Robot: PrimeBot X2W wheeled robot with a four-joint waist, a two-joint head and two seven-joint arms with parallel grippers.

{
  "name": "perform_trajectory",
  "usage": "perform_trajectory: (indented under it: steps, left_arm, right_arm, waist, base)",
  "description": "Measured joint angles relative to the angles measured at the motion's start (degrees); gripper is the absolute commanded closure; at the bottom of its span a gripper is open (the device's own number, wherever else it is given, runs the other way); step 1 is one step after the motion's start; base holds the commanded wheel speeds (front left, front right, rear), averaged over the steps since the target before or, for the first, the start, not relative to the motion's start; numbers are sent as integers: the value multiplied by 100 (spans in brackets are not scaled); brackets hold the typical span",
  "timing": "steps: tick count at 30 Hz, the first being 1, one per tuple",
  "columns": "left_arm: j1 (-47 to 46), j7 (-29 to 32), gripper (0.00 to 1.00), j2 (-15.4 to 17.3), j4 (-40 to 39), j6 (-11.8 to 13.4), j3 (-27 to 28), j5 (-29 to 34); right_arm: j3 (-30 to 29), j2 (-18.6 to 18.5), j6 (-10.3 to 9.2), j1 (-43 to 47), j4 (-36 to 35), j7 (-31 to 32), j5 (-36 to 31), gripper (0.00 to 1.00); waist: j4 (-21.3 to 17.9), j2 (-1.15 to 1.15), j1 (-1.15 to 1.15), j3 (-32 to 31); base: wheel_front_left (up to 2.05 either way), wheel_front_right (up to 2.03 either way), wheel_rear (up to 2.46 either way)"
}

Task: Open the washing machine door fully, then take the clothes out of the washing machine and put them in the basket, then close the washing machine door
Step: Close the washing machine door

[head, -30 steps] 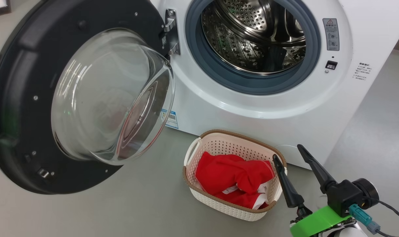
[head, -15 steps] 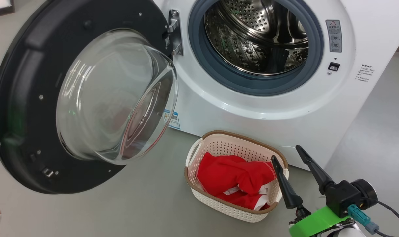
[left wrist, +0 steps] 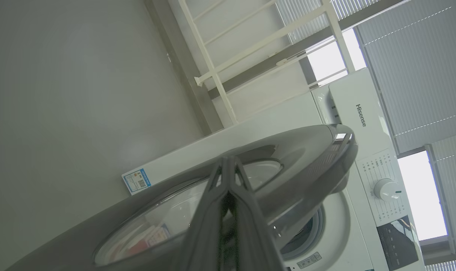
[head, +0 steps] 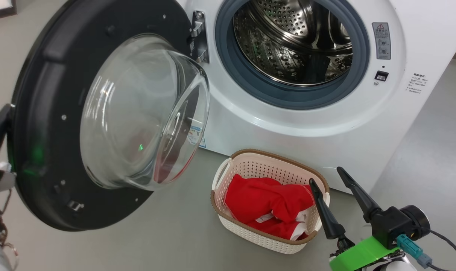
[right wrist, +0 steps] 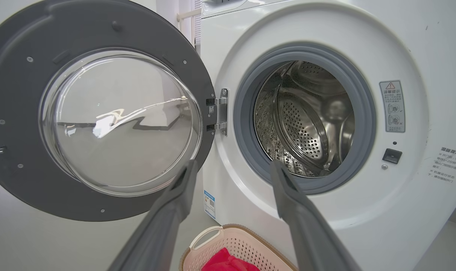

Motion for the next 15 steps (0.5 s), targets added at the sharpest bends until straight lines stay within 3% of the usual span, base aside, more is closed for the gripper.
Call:
perform_trajectory:
  steps: [9,15]
  left_arm:
    - [477,379,100,-536,-756,32,142,-500]
    - [793,680,100,-782,-1385,215,71,-713]
  right_arm:
    - [0,-1,0,2,11,0,94,0]
    - [-1,-1,0,4,21,0,116,0]
  waist:
    - [-3,0,0,-42]
    - [39,0,0,-82]
  base:
    - [0,0,0]
    - [0,0,0]
